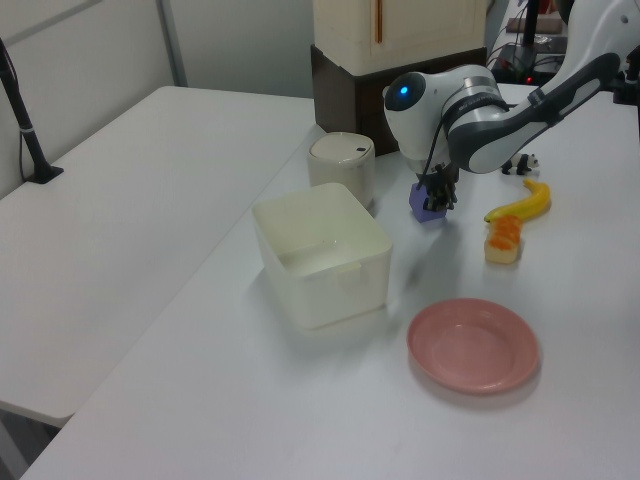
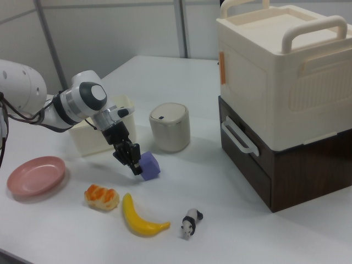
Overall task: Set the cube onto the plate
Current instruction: 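Lift the purple cube off the table in the gripper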
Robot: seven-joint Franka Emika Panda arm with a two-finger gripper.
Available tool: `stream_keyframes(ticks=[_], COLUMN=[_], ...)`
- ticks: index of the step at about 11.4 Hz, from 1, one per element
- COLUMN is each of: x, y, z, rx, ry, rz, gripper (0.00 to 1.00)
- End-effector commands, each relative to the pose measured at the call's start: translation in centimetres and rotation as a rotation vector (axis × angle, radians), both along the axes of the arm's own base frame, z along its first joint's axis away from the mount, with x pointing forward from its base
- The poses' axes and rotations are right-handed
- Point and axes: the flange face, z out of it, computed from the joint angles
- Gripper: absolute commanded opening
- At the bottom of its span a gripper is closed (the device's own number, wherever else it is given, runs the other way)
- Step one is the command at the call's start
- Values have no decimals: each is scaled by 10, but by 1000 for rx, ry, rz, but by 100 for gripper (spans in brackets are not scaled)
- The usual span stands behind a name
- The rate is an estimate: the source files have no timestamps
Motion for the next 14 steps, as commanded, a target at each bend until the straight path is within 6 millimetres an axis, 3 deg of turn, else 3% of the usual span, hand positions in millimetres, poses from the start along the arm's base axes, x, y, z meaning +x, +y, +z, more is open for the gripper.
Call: stream_keyframes(ticks=[1, 4, 9, 11, 14], x=[1, 0, -5, -13, -44], y=[-4, -3, 28, 62, 135], z=[4, 9, 42, 52, 65], rx=[-1, -1, 10, 23, 19], ry=[-30, -40, -93, -100, -58], rz=[-8, -10, 20, 72, 157], gripper=[0, 0, 0, 0, 0])
